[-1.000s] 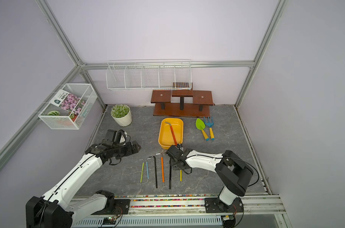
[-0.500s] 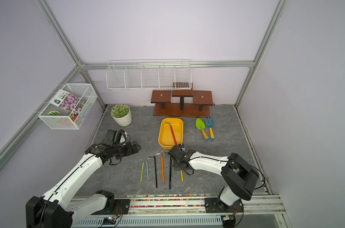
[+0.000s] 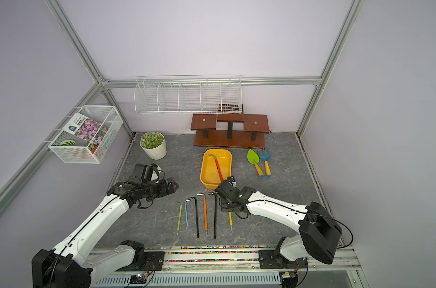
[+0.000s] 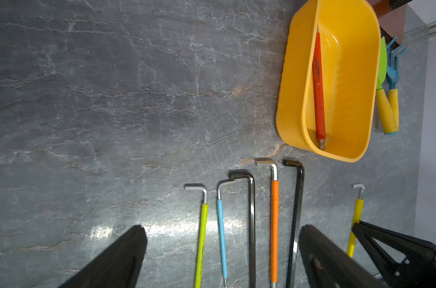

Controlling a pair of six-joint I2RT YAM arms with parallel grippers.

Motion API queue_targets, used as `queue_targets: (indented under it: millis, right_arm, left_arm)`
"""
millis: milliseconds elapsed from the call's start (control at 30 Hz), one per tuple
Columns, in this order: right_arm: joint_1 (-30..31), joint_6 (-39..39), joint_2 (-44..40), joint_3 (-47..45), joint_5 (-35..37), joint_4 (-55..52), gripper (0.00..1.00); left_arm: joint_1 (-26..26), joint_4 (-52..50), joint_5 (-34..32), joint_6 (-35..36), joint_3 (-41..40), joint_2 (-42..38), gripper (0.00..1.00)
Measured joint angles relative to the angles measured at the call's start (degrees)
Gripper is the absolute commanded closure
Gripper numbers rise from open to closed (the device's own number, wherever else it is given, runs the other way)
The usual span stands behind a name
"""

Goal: Put the hex key on the desktop into the storage box
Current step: Pick up the Allen key from the center of the board, then place the Allen key in the storage box.

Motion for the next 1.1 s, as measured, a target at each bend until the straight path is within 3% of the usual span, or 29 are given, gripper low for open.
queue_targets:
  millis: [367,800,1100]
  right_arm:
    - [-0.7,-2.62,-1.49,7.15,0.81,-3.26,0.93]
    - [-7.48,-8.11,-1.84,12.79,-5.62,-2.78,0.93]
    - [-11.45,-11.41,2.23,19.67,-9.73,-2.01,0.93]
  left_arm:
    - [0.0,1.01,1.64,0.02,0.0,-0.07,0.0]
    - [0.0,1.81,3.04,0.04,0.0,-0.94,0.0]
    - [0.0,2.01,3.19,0.04,-0.02,-0.94,0.0]
